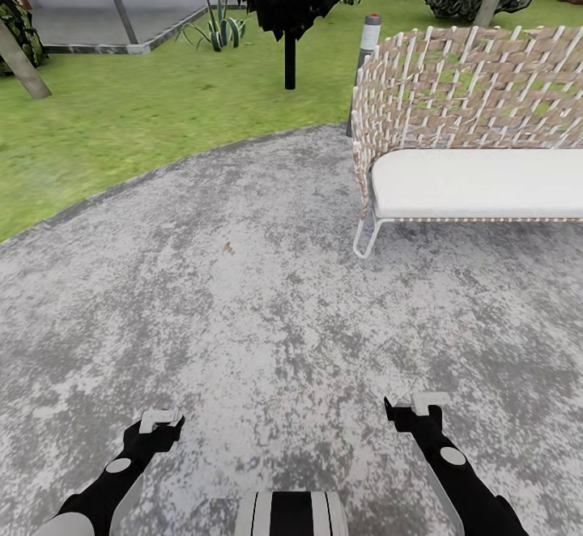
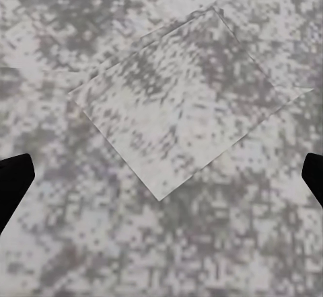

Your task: In the garden, pick up the pesticide atomizer on the floor and spray pesticide onto both trees until each tree trunk is fully covered.

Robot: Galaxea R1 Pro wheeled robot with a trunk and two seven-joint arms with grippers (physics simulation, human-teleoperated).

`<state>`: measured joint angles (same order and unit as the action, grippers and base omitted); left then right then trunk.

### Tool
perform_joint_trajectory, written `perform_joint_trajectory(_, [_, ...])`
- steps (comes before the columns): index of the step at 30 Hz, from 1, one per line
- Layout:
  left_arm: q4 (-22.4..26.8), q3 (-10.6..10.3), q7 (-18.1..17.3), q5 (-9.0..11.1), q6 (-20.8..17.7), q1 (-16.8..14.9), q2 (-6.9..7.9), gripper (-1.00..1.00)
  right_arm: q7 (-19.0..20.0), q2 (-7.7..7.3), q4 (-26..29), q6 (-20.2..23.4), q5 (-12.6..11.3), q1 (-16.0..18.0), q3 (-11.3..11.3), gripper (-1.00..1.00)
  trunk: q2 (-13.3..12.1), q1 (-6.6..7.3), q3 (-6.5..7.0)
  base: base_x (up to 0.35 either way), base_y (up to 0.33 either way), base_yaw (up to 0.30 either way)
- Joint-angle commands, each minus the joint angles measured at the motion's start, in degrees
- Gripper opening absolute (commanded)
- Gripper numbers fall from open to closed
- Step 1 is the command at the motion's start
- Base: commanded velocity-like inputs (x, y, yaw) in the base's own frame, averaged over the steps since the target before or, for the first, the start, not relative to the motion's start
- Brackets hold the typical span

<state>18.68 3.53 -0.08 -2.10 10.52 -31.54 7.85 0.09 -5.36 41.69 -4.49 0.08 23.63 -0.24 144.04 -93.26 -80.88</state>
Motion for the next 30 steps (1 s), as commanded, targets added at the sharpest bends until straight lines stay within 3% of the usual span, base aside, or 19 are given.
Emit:
perform_joint_trajectory(1, [-0.05, 0.25, -0.01, -0.21, 0.2, -0.05, -0.04, -1.0, 0.01, 0.0, -0.03, -0.17, 0.01, 0.02, -0.02, 1.0, 0.01, 0.01, -0.03, 0.0, 0.0, 0.0])
perform_joint_trajectory(30, [0.04, 0.25, -0.01, -0.19, 0.2, -0.09, -0.11, -1.0, 0.01, 0.0, -0.03, -0.17, 0.01, 0.02, -0.02, 1.0, 0.01, 0.01, -0.03, 0.0, 0.0, 0.0])
